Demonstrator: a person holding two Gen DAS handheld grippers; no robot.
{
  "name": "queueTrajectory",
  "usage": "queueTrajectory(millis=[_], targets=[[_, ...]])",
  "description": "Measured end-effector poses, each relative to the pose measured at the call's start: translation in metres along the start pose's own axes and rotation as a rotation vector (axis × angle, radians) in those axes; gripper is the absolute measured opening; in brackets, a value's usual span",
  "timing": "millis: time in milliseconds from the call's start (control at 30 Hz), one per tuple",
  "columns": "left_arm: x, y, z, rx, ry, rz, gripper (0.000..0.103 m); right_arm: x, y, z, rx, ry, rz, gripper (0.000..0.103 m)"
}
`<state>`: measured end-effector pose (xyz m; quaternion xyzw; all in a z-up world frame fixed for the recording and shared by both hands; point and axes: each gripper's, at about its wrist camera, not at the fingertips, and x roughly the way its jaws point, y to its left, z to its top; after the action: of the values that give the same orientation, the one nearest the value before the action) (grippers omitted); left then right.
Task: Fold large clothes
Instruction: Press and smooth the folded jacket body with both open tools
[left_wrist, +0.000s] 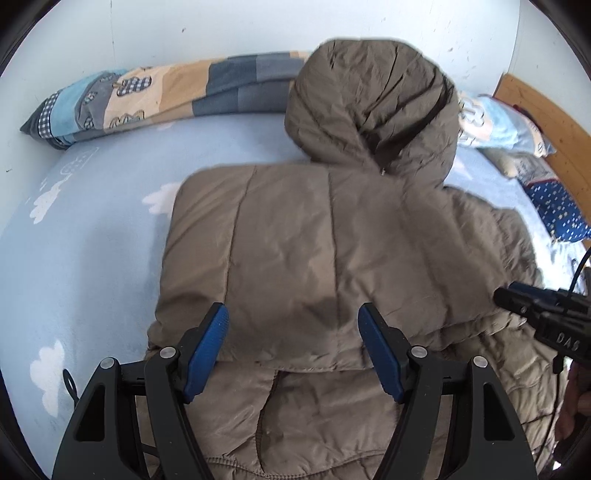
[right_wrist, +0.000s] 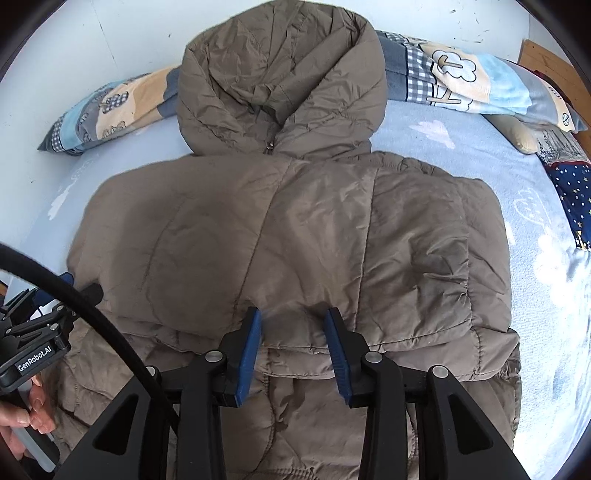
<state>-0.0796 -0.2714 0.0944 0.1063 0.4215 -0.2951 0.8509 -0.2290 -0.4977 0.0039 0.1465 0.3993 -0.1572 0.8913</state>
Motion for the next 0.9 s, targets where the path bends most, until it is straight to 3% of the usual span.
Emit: queueTrajectory(millis=[200, 900], targets=[[-0.015, -0.007, 0.012, 0.019, -0.064, 0.008, 0.072, -0.017, 0.001, 0.004, -0.002, -0.038, 0.022, 0.040], [-0.041, 0.011, 0.030, -0.066, -0.128, -0.045, 0.072, -0.063, -0.034, 0.018, 0.092, -0.132, 0.055, 0.043]])
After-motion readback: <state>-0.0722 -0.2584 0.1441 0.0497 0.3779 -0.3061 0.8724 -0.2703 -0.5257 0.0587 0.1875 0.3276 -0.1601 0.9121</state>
